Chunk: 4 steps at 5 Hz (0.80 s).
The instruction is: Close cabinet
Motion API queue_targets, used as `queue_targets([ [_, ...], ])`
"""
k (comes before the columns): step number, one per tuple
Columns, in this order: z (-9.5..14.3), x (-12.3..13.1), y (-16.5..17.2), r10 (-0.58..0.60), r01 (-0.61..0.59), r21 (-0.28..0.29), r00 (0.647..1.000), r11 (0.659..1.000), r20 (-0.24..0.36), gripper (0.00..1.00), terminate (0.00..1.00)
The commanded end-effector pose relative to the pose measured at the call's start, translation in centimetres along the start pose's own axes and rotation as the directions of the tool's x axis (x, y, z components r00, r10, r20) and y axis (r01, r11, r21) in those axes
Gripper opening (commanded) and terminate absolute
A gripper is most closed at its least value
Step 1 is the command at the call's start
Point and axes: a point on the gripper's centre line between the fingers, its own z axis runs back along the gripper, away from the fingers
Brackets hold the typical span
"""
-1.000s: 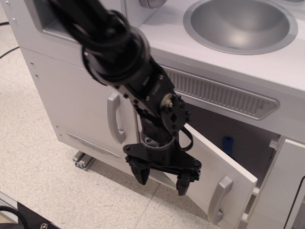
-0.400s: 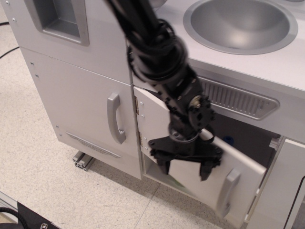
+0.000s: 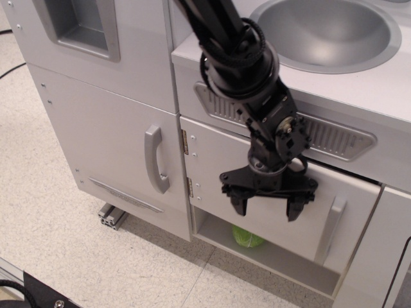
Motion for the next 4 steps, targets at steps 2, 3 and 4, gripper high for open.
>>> queue_targets([
  [2, 2.8, 0.5, 0.4, -0.054, 0.056, -0.049, 0.998, 0.997, 0.038, 1.0, 0.0],
  [3, 3.4, -1.6, 2.0, -0.105, 0.105, -0.04, 0.994, 0.994, 0.011, 1.0, 0.0],
  [4, 3.7, -2.4, 2.9, -0.139, 0.139, -0.035, 0.99, 0.99, 0.001, 1.0, 0.0],
])
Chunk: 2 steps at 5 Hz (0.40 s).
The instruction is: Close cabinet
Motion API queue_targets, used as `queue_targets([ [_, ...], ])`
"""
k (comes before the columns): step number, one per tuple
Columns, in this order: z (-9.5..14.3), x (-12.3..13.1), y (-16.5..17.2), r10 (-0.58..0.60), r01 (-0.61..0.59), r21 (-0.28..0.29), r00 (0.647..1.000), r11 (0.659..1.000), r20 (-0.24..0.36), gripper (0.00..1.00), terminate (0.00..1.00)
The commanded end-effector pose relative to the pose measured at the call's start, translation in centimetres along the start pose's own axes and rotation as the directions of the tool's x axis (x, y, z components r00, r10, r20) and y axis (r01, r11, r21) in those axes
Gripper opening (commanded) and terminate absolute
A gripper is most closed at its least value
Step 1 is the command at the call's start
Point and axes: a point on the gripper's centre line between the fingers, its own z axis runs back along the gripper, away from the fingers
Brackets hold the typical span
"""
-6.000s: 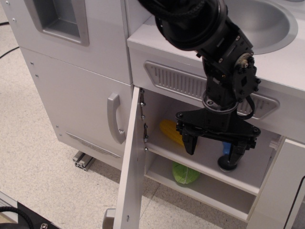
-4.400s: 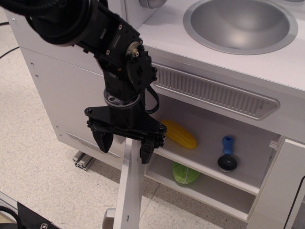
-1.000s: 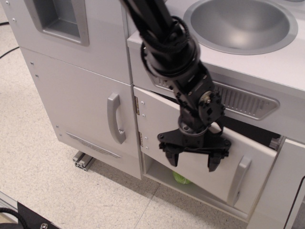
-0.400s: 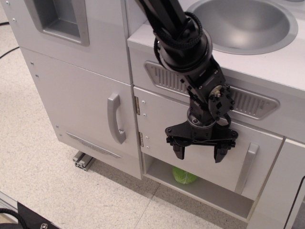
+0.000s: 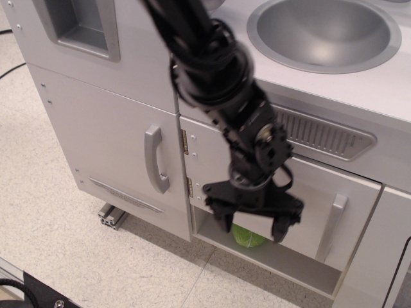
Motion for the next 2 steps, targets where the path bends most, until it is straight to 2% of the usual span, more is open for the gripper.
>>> queue_targets([
  [1, 1.87, 0.71, 0.43, -0.033, 0.034, -0.021, 0.998, 0.999, 0.046, 1.0, 0.0],
  [2, 1.87, 0.71, 0.43, -0.033, 0.034, -0.021, 0.998, 0.999, 0.046, 1.0, 1.0],
])
